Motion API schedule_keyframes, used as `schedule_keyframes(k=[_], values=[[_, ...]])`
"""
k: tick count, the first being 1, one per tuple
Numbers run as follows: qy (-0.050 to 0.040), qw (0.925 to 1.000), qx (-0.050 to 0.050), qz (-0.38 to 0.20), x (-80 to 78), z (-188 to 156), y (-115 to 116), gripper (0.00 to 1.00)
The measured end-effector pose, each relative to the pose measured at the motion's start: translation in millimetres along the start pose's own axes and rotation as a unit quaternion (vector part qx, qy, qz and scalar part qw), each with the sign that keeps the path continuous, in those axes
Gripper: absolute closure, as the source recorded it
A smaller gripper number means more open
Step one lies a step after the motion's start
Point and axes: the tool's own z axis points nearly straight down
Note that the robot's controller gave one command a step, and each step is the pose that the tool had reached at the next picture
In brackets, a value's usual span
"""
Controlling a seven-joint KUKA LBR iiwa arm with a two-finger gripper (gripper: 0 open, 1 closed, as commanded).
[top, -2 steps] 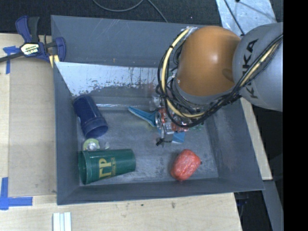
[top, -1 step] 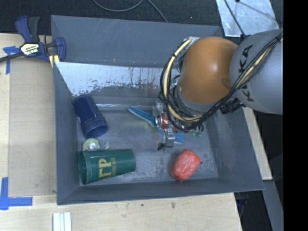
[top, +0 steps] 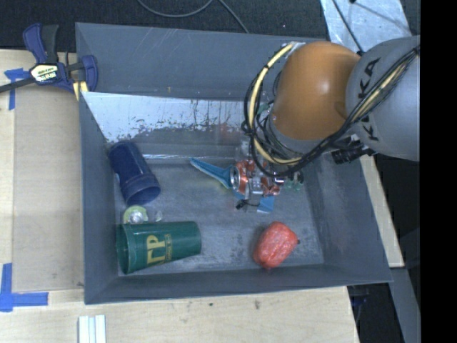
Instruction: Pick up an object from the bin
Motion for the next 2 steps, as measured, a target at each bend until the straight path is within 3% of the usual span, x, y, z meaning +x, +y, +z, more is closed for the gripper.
schedule_keyframes(k=[1,2], values=[[-0.0025,0.9999,0.000,-0.013,-5.3,-1.9,-2.6,0.00],[0.0015,0.9969,0.000,-0.078,5.2,8.8,-4.0,0.00]])
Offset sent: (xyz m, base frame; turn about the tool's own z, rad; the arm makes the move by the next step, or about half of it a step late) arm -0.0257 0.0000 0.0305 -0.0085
